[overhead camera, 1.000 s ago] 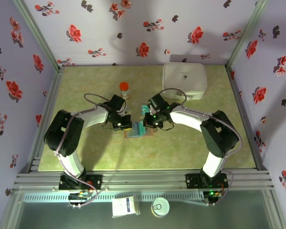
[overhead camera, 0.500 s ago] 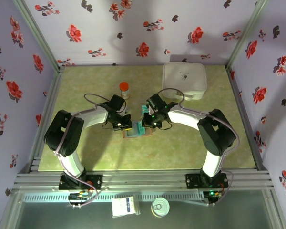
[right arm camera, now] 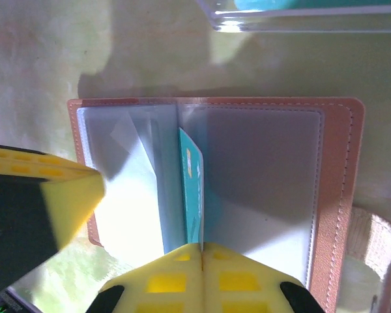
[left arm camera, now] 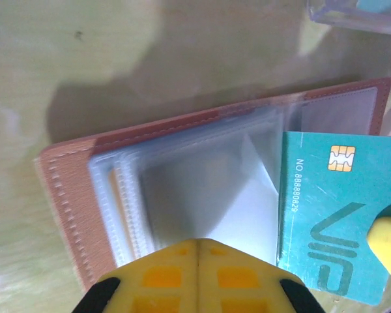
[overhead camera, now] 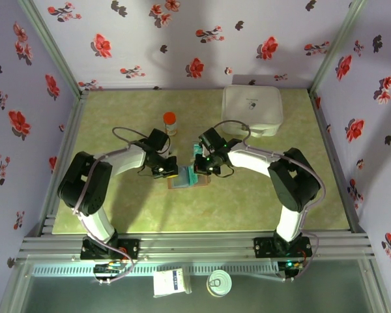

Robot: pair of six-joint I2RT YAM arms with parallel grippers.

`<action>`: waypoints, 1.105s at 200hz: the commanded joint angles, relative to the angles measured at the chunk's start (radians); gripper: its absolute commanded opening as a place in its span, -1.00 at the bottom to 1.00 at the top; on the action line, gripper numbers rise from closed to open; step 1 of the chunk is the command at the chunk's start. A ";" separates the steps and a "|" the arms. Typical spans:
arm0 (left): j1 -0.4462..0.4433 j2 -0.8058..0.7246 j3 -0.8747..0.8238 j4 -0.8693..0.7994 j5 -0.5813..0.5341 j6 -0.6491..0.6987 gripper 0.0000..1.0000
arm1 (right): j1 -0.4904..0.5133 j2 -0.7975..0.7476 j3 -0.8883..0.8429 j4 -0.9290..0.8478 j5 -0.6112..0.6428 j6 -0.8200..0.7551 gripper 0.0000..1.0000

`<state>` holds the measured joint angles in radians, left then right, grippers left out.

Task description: Take the credit cards out of the card holder

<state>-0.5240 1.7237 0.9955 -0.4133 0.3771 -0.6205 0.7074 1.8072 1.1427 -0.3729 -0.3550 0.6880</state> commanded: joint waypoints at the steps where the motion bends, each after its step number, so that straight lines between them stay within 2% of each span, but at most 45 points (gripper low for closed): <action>1: 0.017 -0.069 0.017 -0.066 -0.056 0.034 -0.89 | 0.004 0.002 0.009 -0.073 0.062 -0.005 -1.00; 37: 0.024 -0.045 0.020 -0.088 -0.073 0.060 -0.95 | 0.004 -0.044 0.009 -0.040 0.030 0.006 -1.00; 66: 0.025 0.003 0.017 -0.078 -0.073 0.067 -0.97 | 0.003 -0.090 0.050 -0.081 0.044 -0.017 -1.00; 102: 0.025 0.031 0.025 -0.061 -0.069 0.073 -0.97 | -0.015 -0.121 0.119 -0.179 0.058 -0.138 -1.00; 130: 0.027 0.041 0.040 -0.063 -0.065 0.077 -0.96 | -0.024 -0.113 0.206 -0.327 0.098 -0.397 -1.00; 164: 0.035 0.035 0.044 -0.047 -0.055 0.072 -0.92 | -0.049 -0.067 0.320 -0.472 0.197 -0.818 -1.00; 189: 0.045 0.011 0.045 -0.046 -0.043 0.067 -0.88 | -0.089 -0.006 0.435 -0.583 0.160 -1.135 -1.00; 202: 0.048 -0.007 0.043 -0.051 -0.043 0.066 -0.87 | -0.089 0.020 0.484 -0.621 0.209 -1.302 -1.00; 221: 0.057 -0.034 0.039 -0.067 -0.044 0.067 -0.85 | -0.091 0.075 0.549 -0.650 0.289 -1.449 -1.00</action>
<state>-0.4808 1.7458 1.0195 -0.4549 0.3244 -0.5678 0.6182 1.8164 1.6127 -0.8997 -0.1726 -0.4030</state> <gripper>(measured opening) 0.071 0.063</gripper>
